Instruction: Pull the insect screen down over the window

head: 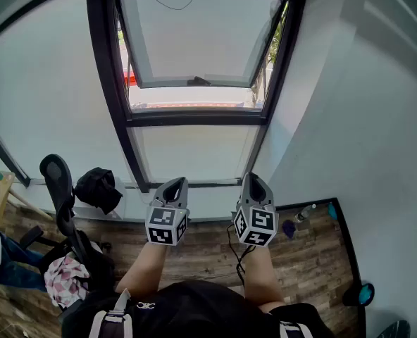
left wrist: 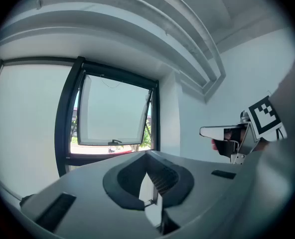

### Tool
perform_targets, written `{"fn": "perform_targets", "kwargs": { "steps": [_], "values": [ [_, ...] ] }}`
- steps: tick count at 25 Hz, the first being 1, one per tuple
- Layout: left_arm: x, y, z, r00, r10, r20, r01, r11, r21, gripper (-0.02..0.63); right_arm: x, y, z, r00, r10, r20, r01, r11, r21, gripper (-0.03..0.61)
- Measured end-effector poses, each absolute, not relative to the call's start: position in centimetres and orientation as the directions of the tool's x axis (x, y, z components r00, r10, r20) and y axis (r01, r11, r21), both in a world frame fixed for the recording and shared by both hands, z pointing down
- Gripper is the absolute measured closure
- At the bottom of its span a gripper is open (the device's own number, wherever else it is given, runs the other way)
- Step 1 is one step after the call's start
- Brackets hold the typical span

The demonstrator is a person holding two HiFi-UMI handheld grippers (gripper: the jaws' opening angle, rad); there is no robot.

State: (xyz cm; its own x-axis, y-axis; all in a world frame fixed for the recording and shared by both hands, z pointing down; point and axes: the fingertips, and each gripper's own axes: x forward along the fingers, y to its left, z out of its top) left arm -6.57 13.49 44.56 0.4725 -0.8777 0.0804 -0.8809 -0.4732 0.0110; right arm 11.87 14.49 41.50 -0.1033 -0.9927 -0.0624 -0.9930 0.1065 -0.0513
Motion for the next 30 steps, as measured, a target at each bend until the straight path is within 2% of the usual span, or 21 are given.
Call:
{"fn": "perform_targets", "kwargs": {
  "steps": [12,30],
  "values": [
    [-4.5,13.8,44.3,0.477,-0.874,0.089,-0.878,-0.479,0.002,0.614,12.9,14.8,41.6,-0.12,-0.99,-0.075,-0.99,0.125,-0.068,0.575],
    [1.2,13.8,46.1,0.44,-0.893,0.091,-0.896,-0.444,-0.019,0.614,17.3,14.2,43.4,-0.207,-0.977,-0.042,-0.978,0.207,0.009,0.575]
  ]
}}
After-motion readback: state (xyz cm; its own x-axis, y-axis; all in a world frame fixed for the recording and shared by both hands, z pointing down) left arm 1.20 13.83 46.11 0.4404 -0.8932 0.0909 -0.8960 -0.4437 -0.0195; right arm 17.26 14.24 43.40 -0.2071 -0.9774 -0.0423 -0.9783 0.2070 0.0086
